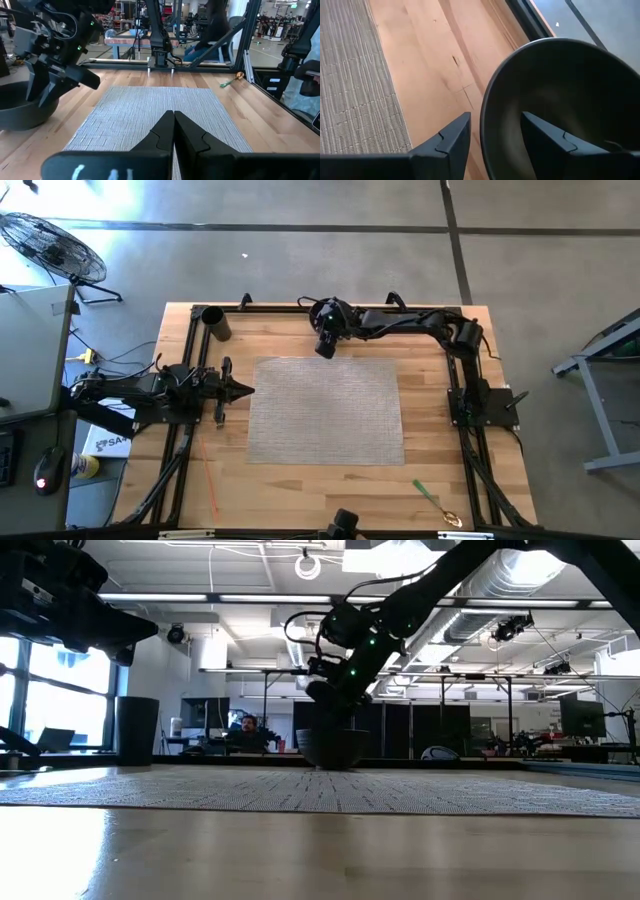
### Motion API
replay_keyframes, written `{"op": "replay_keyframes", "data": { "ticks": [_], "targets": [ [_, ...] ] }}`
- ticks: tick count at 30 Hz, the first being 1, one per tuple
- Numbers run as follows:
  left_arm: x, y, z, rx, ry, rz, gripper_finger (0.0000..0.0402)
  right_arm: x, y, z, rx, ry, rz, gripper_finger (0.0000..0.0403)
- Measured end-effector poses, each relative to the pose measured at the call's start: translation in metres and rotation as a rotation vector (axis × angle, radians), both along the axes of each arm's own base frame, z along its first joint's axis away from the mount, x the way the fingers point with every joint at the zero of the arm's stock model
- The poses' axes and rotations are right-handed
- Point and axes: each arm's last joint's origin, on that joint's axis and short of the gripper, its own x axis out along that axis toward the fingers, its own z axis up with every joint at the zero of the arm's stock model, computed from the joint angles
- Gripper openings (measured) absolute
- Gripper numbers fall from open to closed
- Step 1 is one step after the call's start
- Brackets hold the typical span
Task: Pick & Place Utensil
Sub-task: Put the black bowl in the center of the gray mat
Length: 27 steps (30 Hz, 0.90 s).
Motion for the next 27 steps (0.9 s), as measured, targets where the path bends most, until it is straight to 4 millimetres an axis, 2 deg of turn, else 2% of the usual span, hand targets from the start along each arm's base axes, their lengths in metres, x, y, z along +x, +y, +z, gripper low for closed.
{"op": "replay_keyframes", "data": {
  "ticks": [27],
  "targets": [
    [0.0, 0.0, 0.0, 0.0, 0.0, 0.0, 0.0001, -0.001, 0.001, -0.0013, 0.028, 0.007, 0.003, 0.0067]
  ]
}}
